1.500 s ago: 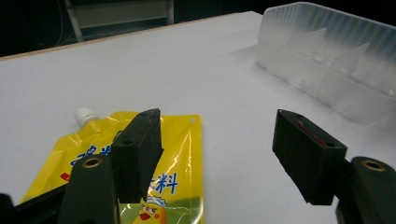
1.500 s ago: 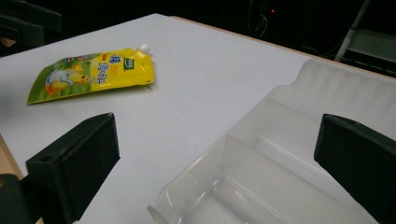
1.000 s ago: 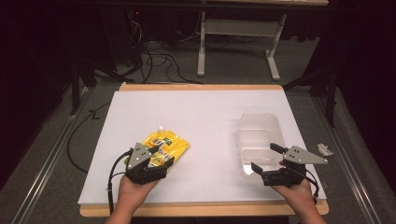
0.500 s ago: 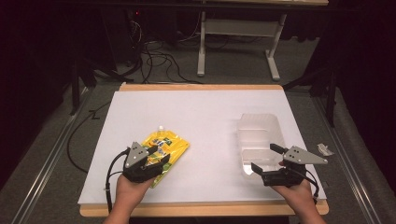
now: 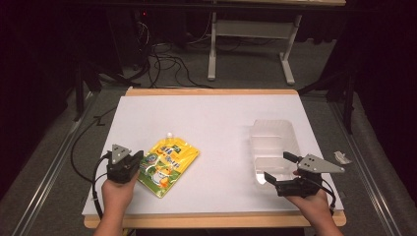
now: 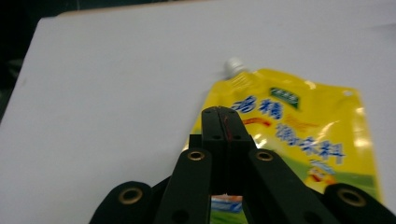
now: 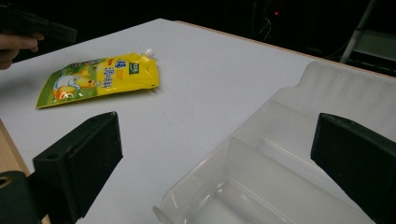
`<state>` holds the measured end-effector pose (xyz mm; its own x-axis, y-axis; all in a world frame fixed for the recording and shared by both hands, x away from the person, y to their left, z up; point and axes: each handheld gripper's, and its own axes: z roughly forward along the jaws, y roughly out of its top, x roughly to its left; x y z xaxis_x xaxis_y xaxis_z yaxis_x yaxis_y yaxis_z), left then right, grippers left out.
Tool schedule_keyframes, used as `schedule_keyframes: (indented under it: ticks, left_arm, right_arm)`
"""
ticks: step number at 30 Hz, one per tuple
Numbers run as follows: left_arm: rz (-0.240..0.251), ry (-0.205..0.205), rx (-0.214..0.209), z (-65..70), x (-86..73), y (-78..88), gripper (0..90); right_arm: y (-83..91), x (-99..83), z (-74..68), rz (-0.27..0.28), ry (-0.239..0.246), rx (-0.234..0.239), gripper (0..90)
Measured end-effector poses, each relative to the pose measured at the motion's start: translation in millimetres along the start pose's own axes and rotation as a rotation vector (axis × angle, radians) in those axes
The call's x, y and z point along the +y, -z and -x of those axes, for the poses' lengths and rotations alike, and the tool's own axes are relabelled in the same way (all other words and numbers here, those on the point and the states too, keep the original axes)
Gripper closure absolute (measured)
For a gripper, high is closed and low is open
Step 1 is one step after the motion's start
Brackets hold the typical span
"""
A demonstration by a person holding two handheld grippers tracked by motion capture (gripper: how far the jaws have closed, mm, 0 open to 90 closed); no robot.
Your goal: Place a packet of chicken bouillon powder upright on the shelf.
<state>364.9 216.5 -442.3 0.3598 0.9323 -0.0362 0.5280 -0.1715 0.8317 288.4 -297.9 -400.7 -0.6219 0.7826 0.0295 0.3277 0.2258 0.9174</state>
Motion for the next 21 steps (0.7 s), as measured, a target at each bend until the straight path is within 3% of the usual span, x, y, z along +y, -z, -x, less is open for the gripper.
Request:
schedule_keyframes:
  ticks: [2, 5, 6, 11, 12, 15, 17, 21]
  left_arm:
    - [-0.013, 0.007, 0.008, -3.3, -1.4, -2.3, 90.0]
    - [-0.085, 0.040, 0.038, -17.6, -9.0, -14.4, 90.0]
    - [-0.085, 0.040, 0.038, -17.6, -9.0, -14.4, 90.0]
    - [-0.176, 0.070, 0.057, -30.0, -17.9, -28.1, 90.0]
    - [-0.198, 0.084, 0.048, -31.7, -20.3, -31.1, 90.0]
    - [-0.197, 0.093, 0.030, -32.6, -20.7, -30.2, 90.0]
    - [-0.207, 0.073, 0.020, -30.3, -20.9, -28.9, 90.0]
    - [-0.220, 0.037, -0.052, -19.9, -23.7, -24.6, 90.0]
  right_arm:
    - [0.0, -0.1, -0.2, -0.003, 0.002, 0.001, 2.5]
    - [-0.3, -0.3, -0.6, -0.008, -0.005, 0.002, 2.8]
    - [-0.3, -0.3, -0.6, -0.008, -0.005, 0.002, 2.8]
    - [-1.5, -0.8, -0.9, -0.013, 0.000, 0.007, 3.0]
    - [-1.7, -0.9, -1.0, -0.011, 0.005, 0.008, 3.1]
    - [-2.1, -1.0, -1.2, -0.011, 0.009, 0.010, 3.3]
    - [-2.0, -1.0, -1.2, -0.011, 0.009, 0.010, 3.5]
    - [-2.3, -1.0, -1.3, -0.013, 0.012, 0.010, 4.0]
